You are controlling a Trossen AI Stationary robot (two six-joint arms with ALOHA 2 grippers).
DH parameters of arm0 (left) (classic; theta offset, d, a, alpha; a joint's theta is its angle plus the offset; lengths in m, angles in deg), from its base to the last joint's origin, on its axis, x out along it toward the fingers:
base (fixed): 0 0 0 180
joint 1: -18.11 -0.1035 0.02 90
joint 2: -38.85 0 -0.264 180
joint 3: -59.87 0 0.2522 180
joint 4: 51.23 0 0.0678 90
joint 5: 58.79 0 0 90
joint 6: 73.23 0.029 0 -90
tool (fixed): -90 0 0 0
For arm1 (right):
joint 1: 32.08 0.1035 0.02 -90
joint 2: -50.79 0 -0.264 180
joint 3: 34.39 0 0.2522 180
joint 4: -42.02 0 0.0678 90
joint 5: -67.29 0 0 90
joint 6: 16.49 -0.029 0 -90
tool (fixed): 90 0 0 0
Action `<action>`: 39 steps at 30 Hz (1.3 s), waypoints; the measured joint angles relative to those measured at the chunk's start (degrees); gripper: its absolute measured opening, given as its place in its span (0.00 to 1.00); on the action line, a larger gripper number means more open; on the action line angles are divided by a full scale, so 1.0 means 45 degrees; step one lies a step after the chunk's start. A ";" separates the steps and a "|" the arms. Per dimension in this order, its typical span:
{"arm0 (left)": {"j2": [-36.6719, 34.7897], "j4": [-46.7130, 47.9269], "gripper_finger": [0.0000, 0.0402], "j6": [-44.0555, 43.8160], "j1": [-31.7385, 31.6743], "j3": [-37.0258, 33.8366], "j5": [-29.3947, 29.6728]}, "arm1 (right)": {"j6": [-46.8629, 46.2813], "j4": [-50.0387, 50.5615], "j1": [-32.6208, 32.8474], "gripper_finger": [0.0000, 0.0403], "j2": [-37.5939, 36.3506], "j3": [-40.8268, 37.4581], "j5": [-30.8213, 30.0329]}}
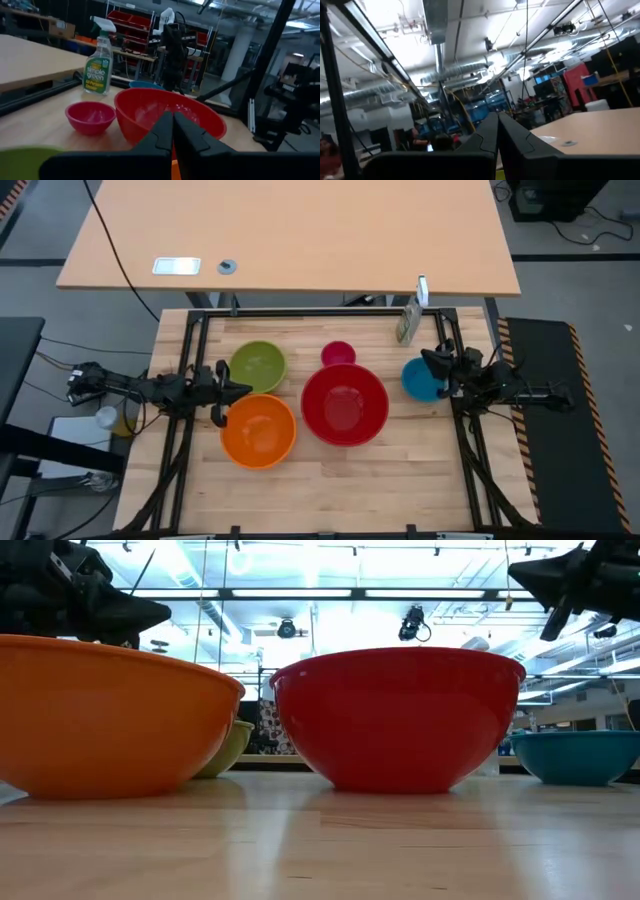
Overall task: Nest bowls inside each other
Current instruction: Stack the orange bowl on the big red bowl
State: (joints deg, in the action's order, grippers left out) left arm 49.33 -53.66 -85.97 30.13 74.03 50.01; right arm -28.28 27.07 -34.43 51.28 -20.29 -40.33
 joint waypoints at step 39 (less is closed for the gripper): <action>0.6804 0.5470 0.03 -0.4014 -0.7588 0.9853 -0.0609 | -0.2027 1.0821 -0.2991 0.03 0.9307 1.1550 -0.2092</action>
State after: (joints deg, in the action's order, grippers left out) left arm 79.95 -29.04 -104.04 -4.02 118.37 47.27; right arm -37.41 75.77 -47.88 93.17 31.69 -49.75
